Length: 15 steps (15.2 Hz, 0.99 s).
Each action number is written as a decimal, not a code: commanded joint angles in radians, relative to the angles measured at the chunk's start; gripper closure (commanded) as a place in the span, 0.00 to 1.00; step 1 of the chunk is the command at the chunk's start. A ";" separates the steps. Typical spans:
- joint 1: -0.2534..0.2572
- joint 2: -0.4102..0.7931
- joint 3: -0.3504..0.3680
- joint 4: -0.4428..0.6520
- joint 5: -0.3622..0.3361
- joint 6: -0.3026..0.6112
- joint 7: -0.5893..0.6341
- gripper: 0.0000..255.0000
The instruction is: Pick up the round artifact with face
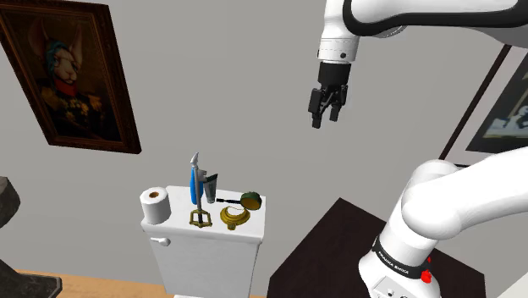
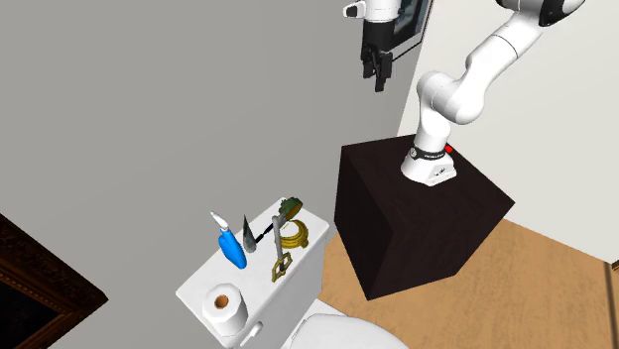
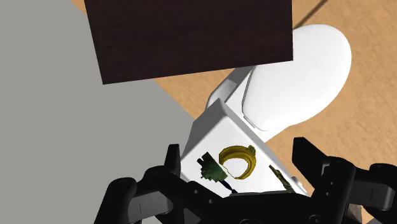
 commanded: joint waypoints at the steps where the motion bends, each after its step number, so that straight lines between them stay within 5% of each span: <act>1: 0.000 0.000 0.000 0.000 0.000 0.000 0.000 0.00; 15: -0.013 0.357 0.099 -0.153 -0.095 0.510 0.067 0.00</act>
